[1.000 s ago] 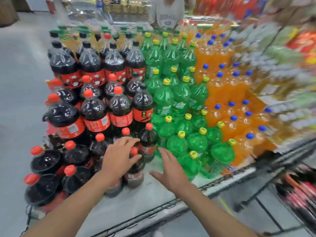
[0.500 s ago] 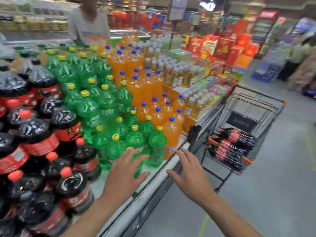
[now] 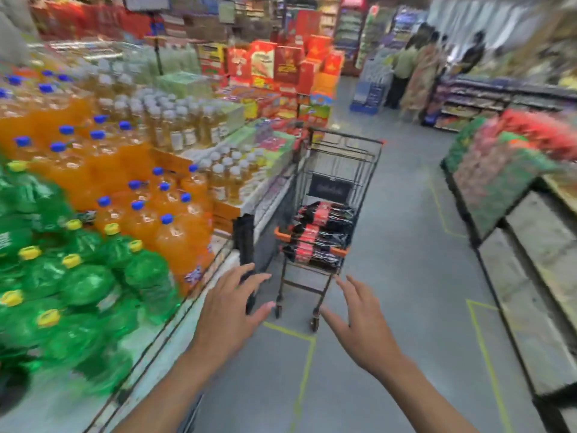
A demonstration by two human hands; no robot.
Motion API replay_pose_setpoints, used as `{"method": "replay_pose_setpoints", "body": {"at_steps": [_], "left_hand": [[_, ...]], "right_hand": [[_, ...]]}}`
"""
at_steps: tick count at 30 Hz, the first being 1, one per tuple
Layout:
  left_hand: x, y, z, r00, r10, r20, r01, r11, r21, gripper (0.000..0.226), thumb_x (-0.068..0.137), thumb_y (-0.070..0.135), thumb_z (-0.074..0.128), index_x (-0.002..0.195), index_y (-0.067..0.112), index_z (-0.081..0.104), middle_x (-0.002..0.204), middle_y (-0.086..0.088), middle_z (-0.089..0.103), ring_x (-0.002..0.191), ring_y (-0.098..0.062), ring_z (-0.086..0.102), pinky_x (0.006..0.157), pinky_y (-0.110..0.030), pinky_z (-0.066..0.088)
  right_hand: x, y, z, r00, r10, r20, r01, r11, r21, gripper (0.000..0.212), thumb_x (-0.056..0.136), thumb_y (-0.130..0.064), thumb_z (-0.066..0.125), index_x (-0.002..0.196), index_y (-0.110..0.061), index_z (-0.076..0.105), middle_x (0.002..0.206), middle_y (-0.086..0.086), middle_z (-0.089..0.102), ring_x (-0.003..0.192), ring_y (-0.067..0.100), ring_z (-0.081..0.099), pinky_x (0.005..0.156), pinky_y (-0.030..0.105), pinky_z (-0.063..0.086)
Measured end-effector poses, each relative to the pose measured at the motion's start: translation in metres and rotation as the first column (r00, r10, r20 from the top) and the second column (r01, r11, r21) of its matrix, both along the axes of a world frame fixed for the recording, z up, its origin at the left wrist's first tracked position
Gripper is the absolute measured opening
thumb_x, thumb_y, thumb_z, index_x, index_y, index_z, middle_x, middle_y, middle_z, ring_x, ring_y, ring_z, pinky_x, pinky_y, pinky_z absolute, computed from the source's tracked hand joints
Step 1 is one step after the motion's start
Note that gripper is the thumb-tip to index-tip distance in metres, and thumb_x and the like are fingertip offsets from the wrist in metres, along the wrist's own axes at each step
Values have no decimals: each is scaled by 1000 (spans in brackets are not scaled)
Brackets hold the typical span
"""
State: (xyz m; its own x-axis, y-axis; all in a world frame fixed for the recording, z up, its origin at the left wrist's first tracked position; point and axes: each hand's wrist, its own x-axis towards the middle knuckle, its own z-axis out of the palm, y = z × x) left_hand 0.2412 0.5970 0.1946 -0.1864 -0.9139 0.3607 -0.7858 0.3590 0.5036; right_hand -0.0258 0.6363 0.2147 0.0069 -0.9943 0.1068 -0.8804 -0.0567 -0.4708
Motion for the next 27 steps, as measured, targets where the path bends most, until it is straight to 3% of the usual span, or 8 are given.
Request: {"method": "replay_pose_setpoints", "body": {"at_steps": [4,7,10,14,21,25,27], "left_hand": [[-68,-8,-4,1000,-9,2,9,999,38,49,89,56,70,134,39,63,148,7,52,140,-20,47,109,-48,47],[-108,-12,-12,1000,-25,-6,25,996,80,51,89,52,74,137,41,60,151,12,48,143,-14,42,112,-47,44],[-134,-16,-23,999,-49,17,46,990,133,52,90,55,70,139,44,57,153,14,45,146,-13,37,112,-43,38],[-149,-38,-35,997,-55,53,45,984,174,53,89,65,60,138,46,56,152,14,47,145,-15,42,110,-44,43],[-176,-117,-52,998,-48,29,41,974,221,53,89,52,74,139,42,58,151,12,49,143,-14,43,108,-47,43],[-189,-177,-60,998,-58,-25,63,968,241,60,84,67,54,137,39,60,148,8,52,140,-18,47,109,-50,46],[-196,-206,-62,997,-77,-25,80,963,259,65,83,70,47,138,38,60,149,7,52,141,-18,46,109,-51,46]], "right_hand": [[-56,0,-14,998,-46,42,45,999,30,90,85,-79,28,155,-24,38,165,-1,27,153,17,20,125,37,22],[-89,-3,-25,996,-62,65,58,996,66,81,92,-74,38,157,-26,34,167,-3,22,154,16,16,126,39,21],[-111,-13,-33,994,-68,84,60,994,94,84,91,-76,34,158,-26,31,167,-4,21,154,16,14,126,39,20],[-128,-38,-45,993,-69,92,56,990,128,72,99,-62,47,158,-24,32,168,-2,20,154,17,14,126,37,18],[-143,-110,-64,992,-71,102,53,983,176,73,99,-63,46,159,-25,30,168,-4,18,154,15,13,126,37,19],[-153,-162,-64,993,-89,73,72,975,209,88,88,-79,28,159,-26,30,168,-3,20,154,16,15,126,36,19],[-157,-189,-64,994,-94,58,79,970,228,85,90,-77,32,159,-26,30,168,-3,20,155,16,15,126,37,19]]}}
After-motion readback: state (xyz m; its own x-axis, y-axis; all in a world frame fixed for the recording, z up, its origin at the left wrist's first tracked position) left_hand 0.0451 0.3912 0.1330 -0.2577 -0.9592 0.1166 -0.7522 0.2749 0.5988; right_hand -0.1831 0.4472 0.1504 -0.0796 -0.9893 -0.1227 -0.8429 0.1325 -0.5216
